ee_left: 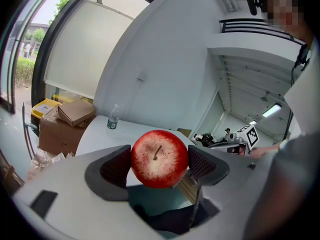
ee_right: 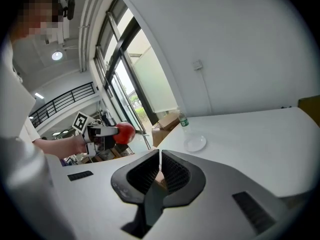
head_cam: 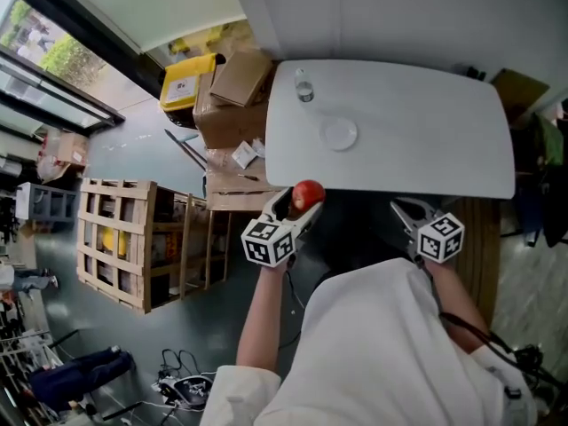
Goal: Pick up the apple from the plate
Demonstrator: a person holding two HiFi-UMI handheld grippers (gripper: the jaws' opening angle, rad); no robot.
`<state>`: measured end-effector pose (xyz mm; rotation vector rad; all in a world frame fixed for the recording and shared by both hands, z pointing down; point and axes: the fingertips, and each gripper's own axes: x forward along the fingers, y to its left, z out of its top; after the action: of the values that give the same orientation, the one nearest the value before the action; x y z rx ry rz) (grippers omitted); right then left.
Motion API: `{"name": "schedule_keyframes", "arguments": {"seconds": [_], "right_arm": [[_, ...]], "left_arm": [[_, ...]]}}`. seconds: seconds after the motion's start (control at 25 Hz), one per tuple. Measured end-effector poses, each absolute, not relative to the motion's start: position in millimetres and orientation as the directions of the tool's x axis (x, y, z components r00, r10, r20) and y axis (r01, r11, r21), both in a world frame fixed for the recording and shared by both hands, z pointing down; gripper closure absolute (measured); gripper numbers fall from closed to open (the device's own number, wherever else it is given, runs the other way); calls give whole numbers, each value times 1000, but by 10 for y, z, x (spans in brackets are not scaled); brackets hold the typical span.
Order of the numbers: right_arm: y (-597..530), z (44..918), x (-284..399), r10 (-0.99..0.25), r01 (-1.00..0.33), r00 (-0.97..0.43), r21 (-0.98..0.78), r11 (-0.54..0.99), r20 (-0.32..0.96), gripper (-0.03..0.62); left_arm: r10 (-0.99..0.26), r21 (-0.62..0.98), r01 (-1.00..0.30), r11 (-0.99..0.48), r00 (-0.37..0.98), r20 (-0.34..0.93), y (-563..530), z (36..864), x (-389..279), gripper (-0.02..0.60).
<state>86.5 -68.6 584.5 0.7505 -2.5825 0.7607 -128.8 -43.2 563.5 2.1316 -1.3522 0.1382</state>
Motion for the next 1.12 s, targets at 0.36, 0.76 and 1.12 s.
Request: {"name": "schedule_keyframes", "arguments": {"seconds": [0.36, 0.76, 1.12], "right_arm": [[-695, 5726, 1089, -395, -556, -816, -385, 737, 421, 557], [-934, 5641, 1285, -357, -500, -852, -391, 773, 383, 557], [-1068, 5690, 1482, -345, -488, -861, -415, 768, 374, 557]], "left_arm": [[-816, 459, -844, -279, 460, 350, -299, 5446, -1087, 222], [-843, 477, -849, -226, 416, 340, -332, 5355, -808, 222], [-856, 485, -851, -202, 394, 334, -361, 5349, -597, 222]]}}
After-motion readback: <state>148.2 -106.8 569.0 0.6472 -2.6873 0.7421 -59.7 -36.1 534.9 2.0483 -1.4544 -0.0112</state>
